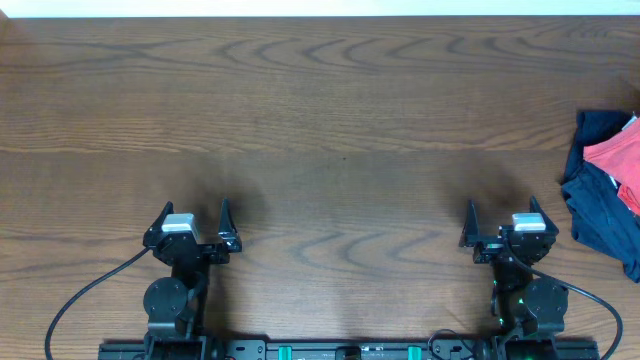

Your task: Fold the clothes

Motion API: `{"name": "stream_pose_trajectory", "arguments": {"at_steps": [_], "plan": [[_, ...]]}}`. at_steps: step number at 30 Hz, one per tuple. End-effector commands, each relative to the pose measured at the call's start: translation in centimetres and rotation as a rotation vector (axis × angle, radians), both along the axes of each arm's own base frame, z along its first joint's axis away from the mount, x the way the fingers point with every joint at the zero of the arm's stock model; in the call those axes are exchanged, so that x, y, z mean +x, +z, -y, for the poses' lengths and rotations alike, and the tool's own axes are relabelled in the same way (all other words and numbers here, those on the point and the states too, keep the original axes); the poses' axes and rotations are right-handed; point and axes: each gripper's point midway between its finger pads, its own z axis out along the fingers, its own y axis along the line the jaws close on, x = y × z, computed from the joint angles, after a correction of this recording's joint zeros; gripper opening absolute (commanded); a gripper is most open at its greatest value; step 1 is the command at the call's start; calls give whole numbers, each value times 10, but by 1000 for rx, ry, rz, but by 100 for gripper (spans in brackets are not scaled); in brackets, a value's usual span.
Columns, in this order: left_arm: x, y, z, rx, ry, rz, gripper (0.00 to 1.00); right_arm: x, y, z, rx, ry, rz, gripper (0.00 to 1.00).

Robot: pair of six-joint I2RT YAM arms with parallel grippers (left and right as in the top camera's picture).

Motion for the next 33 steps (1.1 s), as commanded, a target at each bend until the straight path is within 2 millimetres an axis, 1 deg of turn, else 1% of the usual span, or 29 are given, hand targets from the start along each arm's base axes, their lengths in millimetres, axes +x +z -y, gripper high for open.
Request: {"name": "stream_pose_trajectory", "arguments": {"at_steps": [1,4,6,10,15,19,23,24,28,33], "plan": [[-1,-16,-3,23,12,-51,98,0,2,1,-11,1,9,99],[-1,-17,-3,23,12,-53,98,0,2,-4,-8,33,8,99],[-1,-17,-3,8,14,-55,98,0,3,-10,24,62,12,99],[-1,-16,-3,-63,23,-55,98,0,2,-10,88,60,9,99],[-3,4,-3,-69,22,-27,98,-1,5,-7,89,40,-3,99],[-7,17,-3,-67,23,-57,98,-3,11,-3,87,16,-30,99],[-8,29,-3,-65,25,-107,98,-2,26,0,85,-1,-53,99],[-7,34,-3,-65,26,-126,98,0,33,1,85,-8,-62,99],[-3,43,-3,-62,27,-188,98,6,47,4,81,-27,-122,99],[0,49,-3,-56,32,-315,98,20,57,10,68,-71,-256,99]]}}
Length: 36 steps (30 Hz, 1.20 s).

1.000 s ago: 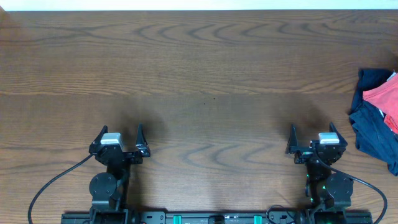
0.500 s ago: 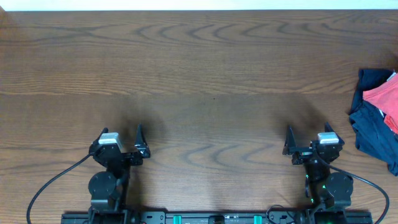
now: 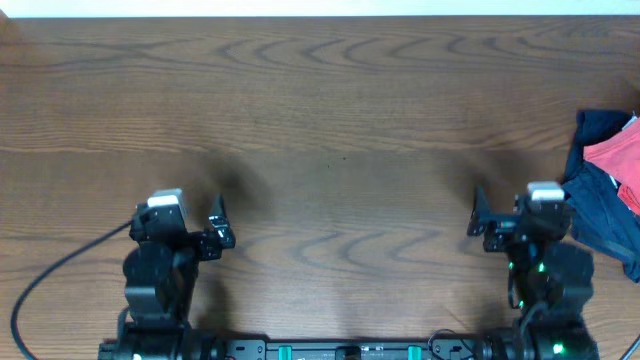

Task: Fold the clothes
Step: 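Reach the right gripper to the clothes pile and pinch the coral t-shirt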

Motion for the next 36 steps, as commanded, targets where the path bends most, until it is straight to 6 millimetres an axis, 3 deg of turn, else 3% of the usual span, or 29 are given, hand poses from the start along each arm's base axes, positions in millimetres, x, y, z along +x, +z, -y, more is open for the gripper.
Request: {"name": "stream_pose_trajectory", "arguments": {"at_steps": [1,8,13,17,21,23,27,31,36], "plan": [[4,16,-2,-3,12,-33,98,11,12,10,-1,-53,-65,99],[1,28,-2,1,11,-154,98,46,29,9,-15,-51,-303,99],[0,35,-2,2,12,-159,98,73,49,4,0,-29,-304,99],[0,35,-2,2,12,-160,98,91,48,36,-75,-202,-275,88],[0,35,-2,2,12,-159,98,95,22,92,-205,-500,-357,88],[0,35,-2,2,12,-159,98,94,1,115,-225,-620,-417,83],[0,35,-2,2,12,-159,98,97,-46,136,-195,-699,-534,60],[0,35,-2,2,12,-159,98,89,-79,161,-173,-813,-608,56],[0,35,-2,2,12,-159,98,85,-100,185,-164,-908,-632,56]]}}
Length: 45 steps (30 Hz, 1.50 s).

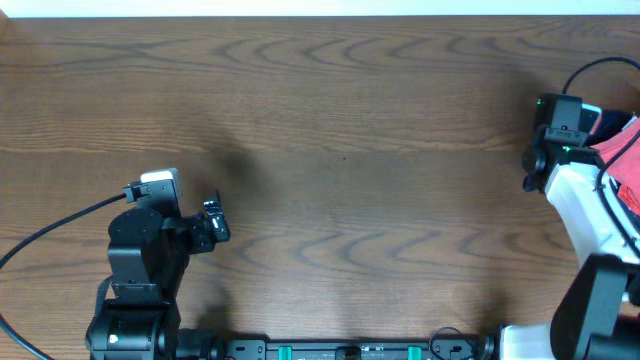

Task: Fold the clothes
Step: 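Reach the right gripper to the clothes pile and pinch the coral t-shirt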

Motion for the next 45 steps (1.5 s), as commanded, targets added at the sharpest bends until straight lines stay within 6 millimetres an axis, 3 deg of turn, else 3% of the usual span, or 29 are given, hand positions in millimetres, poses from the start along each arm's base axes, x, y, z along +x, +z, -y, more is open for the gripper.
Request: {"name": "stream_pose_trajectory", "arguments": {"at_steps": [1,12,16,32,45], "plan": [[1,9,-2,-3,12,20,98,-5,-1,22,-38,-109,30,56],[1,9,-2,-3,12,19,98,12,-7,53,-83,-128,89,54],[1,9,-2,-3,12,19,98,15,-7,59,-89,-137,109,49],[1,9,-2,-3,12,19,98,28,-30,59,-51,-107,113,55],[1,9,-2,-3,12,18,98,30,-40,63,-48,-113,112,54]]}}
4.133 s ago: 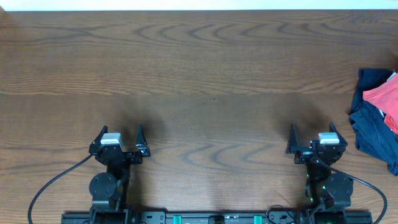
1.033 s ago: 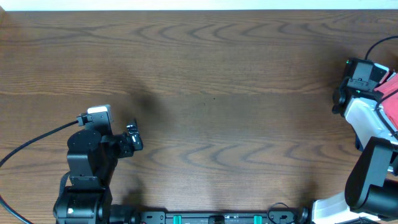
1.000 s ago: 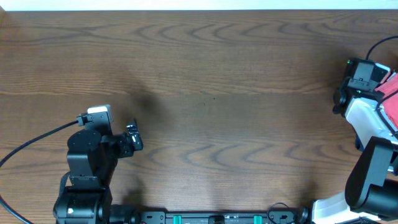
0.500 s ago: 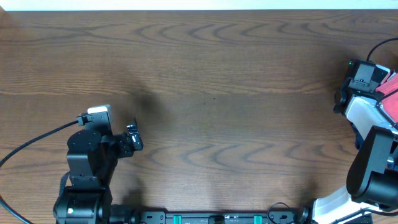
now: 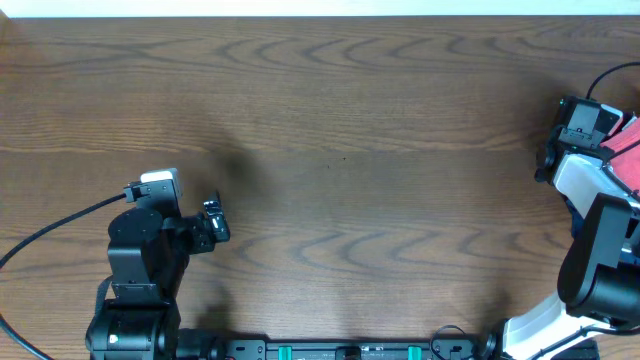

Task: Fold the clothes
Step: 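Reach the right gripper to the clothes pile and pinch the coral t-shirt, then lift the coral t-shirt with the right gripper and drag it leftward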

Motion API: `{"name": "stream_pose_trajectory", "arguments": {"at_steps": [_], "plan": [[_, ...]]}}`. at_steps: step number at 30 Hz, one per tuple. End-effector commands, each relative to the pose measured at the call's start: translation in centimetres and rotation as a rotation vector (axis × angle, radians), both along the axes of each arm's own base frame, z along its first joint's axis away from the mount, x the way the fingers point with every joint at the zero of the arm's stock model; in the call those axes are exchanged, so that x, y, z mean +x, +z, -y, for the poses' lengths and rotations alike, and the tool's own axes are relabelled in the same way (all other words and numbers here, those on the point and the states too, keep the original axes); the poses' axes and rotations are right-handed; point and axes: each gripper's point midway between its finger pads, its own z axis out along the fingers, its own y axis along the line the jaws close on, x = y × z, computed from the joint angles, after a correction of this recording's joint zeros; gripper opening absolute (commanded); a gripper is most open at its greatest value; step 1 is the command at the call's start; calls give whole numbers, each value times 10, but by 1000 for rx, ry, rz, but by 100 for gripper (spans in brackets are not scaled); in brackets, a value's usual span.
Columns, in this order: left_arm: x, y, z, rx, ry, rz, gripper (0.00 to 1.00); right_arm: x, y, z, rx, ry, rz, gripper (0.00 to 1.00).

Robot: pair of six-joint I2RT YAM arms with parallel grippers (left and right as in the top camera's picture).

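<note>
The clothes lie at the table's right edge. Only a strip of a red garment [image 5: 631, 158] shows, because my right arm covers the dark garment around it. My right gripper [image 5: 570, 150] hangs over the left side of that pile. One dark finger sticks out to the left of the wrist, and the jaws look open. My left gripper [image 5: 192, 228] is raised over the bare wood at the near left, far from the clothes. One finger [image 5: 214, 212] is splayed out to the right, so it is open and holds nothing.
The wooden table [image 5: 340, 120] runs the full width of the view, with a white strip along its far edge. A black cable [image 5: 50, 232] trails left from the left arm. The arm bases sit at the near edge.
My right wrist has shifted a little to the right and now sits further over the pile, hiding more of the dark garment. The left arm has not moved.
Both grippers first rested open at the near edge, and the pile of dark and red clothes lay untouched at the right. The arms then lifted. The right one later stood at the pile's left side and now stands over it. The left one stayed raised at the near left.
</note>
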Motion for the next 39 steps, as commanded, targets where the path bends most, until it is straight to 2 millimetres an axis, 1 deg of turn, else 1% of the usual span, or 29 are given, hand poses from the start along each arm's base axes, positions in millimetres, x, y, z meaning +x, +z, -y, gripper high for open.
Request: {"name": "stream_pose_trajectory", "arguments": {"at_steps": [1,3,4,7,9,13,19,21,22,25,26,27,28,29,30,31,32,33,34,35,36,37,38,39], "plan": [[1,9,-2,-3,12,19,98,0,0,7,-8,-14,6,53],[1,9,-2,-3,12,19,98,-1,1,9,-11,-22,8,52],[1,9,-2,-3,12,19,98,-2,1,11,-14,-26,7,50],[1,9,-2,-3,12,19,98,-4,1,14,-14,-34,8,39],[1,9,-2,-3,12,19,98,-5,1,16,-14,-40,8,28],[1,9,-2,-3,12,19,98,-7,1,19,-14,-48,8,1],[1,9,-2,-3,12,20,98,-5,1,18,-8,-40,13,1],[1,9,-2,-3,12,20,98,-4,5,16,-3,-31,18,1],[1,9,-2,-3,12,20,98,-2,9,16,-3,-23,27,1],[1,9,-2,-3,12,20,98,7,44,14,-7,0,95,1],[1,9,-2,-3,12,20,98,16,67,10,7,36,148,1],[1,9,-2,-3,12,20,98,22,82,6,17,70,176,1],[1,9,-2,-3,12,20,98,33,108,-2,43,136,234,1],[1,9,-2,-3,12,20,98,42,126,-11,64,196,273,1],[1,9,-2,-3,12,20,98,56,158,-30,100,317,332,1],[1,9,-2,-3,12,20,98,64,176,-45,123,397,367,1],[1,9,-2,-3,12,20,98,72,204,-69,160,514,415,1],[1,9,-2,-3,12,20,98,78,233,-99,202,646,463,1],[1,9,-2,-3,12,20,98,79,254,-126,241,755,497,1],[1,9,-2,-3,12,20,98,77,281,-167,286,937,528,1],[1,9,-2,-3,12,20,98,72,297,-195,307,1061,542,1],[1,9,-2,-3,12,20,98,62,320,-232,327,1226,561,1],[1,9,-2,-3,12,20,98,52,335,-259,324,1343,569,1],[1,9,-2,-3,12,20,98,43,349,-280,297,1433,572,1]]}}
